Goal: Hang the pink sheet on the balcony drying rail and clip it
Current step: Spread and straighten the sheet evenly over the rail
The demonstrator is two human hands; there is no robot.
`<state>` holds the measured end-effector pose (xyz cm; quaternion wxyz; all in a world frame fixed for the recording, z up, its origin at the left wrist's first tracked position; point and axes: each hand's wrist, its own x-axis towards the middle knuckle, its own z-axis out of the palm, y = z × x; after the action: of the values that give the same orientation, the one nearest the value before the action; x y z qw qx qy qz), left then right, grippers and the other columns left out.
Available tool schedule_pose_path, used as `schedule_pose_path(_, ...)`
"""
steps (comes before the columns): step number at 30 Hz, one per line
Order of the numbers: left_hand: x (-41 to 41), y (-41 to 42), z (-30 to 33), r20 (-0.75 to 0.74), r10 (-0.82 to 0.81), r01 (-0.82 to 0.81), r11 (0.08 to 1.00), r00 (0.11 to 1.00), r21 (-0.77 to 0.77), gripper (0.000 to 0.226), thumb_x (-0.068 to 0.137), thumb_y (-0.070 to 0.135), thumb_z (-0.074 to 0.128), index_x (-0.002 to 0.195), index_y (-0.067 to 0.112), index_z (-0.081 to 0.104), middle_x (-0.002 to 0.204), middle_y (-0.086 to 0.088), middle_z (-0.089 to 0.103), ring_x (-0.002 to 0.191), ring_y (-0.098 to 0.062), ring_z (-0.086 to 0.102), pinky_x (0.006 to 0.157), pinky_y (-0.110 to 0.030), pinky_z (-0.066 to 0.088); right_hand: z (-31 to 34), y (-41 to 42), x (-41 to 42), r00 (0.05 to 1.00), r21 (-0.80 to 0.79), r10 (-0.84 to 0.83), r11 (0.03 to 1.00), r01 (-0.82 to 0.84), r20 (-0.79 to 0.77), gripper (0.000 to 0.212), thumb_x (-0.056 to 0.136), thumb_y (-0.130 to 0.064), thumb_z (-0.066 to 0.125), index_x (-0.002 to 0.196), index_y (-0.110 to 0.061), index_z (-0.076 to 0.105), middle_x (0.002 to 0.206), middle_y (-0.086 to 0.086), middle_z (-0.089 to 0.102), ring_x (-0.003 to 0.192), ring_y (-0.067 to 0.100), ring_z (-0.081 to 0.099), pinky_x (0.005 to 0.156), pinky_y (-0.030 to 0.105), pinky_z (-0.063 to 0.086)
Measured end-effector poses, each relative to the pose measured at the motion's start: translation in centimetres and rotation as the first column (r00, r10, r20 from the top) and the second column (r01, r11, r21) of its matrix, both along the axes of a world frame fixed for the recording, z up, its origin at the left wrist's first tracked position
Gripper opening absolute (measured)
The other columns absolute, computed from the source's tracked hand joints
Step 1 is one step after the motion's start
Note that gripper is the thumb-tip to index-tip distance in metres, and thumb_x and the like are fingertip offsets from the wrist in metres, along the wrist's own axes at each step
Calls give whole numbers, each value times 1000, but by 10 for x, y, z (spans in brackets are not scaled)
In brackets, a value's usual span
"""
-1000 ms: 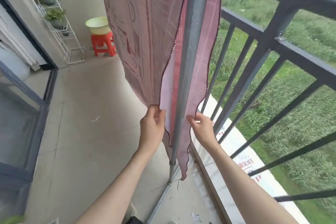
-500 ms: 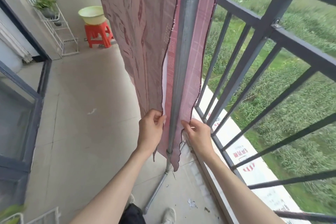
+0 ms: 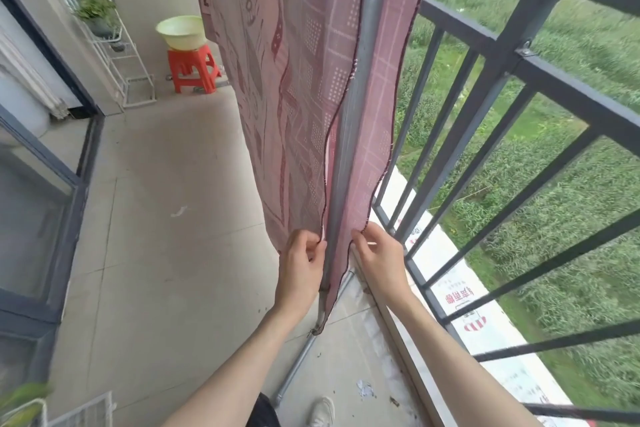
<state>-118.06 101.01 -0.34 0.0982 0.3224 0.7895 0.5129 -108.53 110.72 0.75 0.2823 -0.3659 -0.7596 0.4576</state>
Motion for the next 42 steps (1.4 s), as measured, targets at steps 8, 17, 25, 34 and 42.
schedule_pose_path(8, -17, 8, -25, 86, 31, -25, 997, 996, -74, 20, 82, 21, 65, 93, 16, 49, 95, 1, 56, 87, -18, 57, 77, -28, 45, -44, -7, 5, 980, -99, -41, 993, 61, 196, 19, 89, -23, 59, 107, -20, 55, 96, -8, 62, 89, 8, 59, 76, 21, 43)
schedule_pose_path(17, -26, 15, -66, 13, -15, 17, 986, 1000, -168, 8, 90, 9, 47, 90, 1, 49, 90, -16, 57, 83, -36, 55, 68, -33, 37, -103, -16, -10, 902, -227, 111, 974, -15, 417, 10, 88, -26, 56, 93, -33, 54, 97, -10, 63, 98, 13, 60, 74, 27, 42)
schedule_pose_path(25, -56, 15, -101, 82, 24, -16, 995, 996, -102, 15, 89, 8, 50, 82, 12, 38, 73, -2, 49, 68, -29, 45, 59, -29, 27, -148, -20, -22, 921, -292, -18, 946, 141, 388, 13, 94, -15, 47, 97, -18, 60, 89, -9, 60, 84, 13, 58, 65, 11, 37)
schedule_pose_path(34, -79, 12, -244, 62, -160, 168, 973, 985, -159, 14, 84, 24, 63, 90, 15, 54, 91, -1, 58, 84, -21, 57, 71, -28, 43, -268, -25, -30, 849, -275, -138, 909, 313, 510, 26, 91, -11, 43, 66, -15, 40, 65, 3, 48, 68, 24, 44, 49, 27, 28)
schedule_pose_path(42, -60, 17, -408, 22, -65, 68, 941, 998, -330, 35, 88, 32, 56, 114, 10, 48, 108, -4, 54, 99, -24, 55, 71, -29, 40, -416, -22, -21, 887, -263, -155, 920, 291, 436, 23, 91, -11, 45, 69, -16, 49, 74, 1, 53, 71, 19, 45, 54, 21, 34)
